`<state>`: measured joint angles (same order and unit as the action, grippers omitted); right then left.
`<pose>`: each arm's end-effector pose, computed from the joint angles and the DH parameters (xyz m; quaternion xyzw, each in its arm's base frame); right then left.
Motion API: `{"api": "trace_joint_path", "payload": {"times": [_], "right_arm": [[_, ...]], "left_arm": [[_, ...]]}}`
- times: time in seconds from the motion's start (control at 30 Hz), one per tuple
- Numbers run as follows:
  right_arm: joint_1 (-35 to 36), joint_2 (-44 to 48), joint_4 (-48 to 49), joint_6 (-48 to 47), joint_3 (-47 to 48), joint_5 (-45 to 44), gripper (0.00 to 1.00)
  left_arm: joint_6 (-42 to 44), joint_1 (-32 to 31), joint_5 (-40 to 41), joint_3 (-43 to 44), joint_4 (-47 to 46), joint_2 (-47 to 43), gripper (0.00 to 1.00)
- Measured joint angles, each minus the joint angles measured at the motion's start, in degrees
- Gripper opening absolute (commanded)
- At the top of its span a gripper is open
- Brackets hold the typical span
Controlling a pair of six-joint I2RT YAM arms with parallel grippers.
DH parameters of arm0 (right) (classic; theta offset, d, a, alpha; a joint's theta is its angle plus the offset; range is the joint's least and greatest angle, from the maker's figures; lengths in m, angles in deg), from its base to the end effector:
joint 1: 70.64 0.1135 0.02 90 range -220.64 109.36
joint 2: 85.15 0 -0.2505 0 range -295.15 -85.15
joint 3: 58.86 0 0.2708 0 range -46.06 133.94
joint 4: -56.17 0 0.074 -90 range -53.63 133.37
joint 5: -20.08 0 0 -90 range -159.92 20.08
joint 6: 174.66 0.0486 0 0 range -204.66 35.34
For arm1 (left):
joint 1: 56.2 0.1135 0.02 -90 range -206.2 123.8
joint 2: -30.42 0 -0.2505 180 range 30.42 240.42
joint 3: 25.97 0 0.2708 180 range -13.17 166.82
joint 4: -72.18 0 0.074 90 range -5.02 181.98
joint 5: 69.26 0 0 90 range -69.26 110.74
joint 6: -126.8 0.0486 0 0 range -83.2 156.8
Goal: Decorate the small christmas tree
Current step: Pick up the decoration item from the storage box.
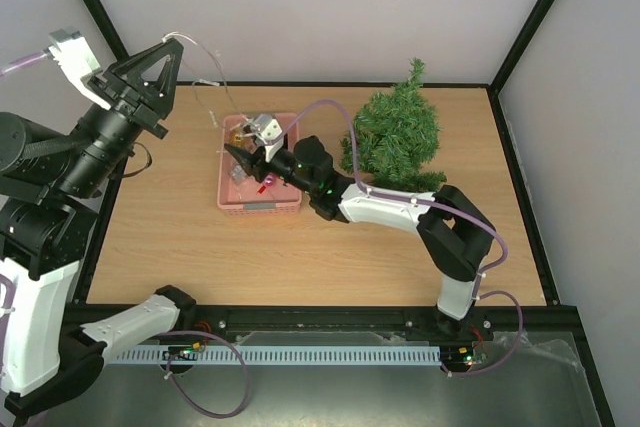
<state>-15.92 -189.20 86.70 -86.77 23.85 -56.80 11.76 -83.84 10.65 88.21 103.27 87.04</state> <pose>0.2525 0.3760 0.2773 -0.3829 0.5250 0.4016 0.6453 0.1170 -0.0709 0.6055 0.0866 0.5226 -0.4173 0.7385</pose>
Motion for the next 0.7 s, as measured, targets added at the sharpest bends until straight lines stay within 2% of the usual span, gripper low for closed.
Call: {"api": "trace_joint_path", "payload": {"times": [0.1, 0.33, 0.4, 0.53, 0.7], "right_arm": [[0.5, 0.0, 0.1, 0.1, 0.0, 0.3, 0.45], [0.7, 0.0, 0.5, 1.3, 1.0, 1.1, 0.45], [0.7, 0.0, 0.7, 1.4, 1.8, 1.5, 0.37], [1.0, 0.2, 0.9, 1.9, 1.8, 1.8, 0.04], [1.3, 1.7, 0.8, 2.1, 0.2, 0.8, 0.02]], "left_arm": [[-0.2, 0.0, -0.1, -0.2, -0.3, 0.0, 0.02], [-0.9, 0.0, -0.1, -2.3, -0.7, -1.2, 0.02], [-1.0, 0.0, -0.1, -3.0, -0.8, -1.8, 0.02], [-1.1, 0.0, -0.1, -3.7, -0.9, -2.3, 0.02], [-0.9, 0.0, 0.4, -4.0, -0.8, -2.5, 0.02]]}}
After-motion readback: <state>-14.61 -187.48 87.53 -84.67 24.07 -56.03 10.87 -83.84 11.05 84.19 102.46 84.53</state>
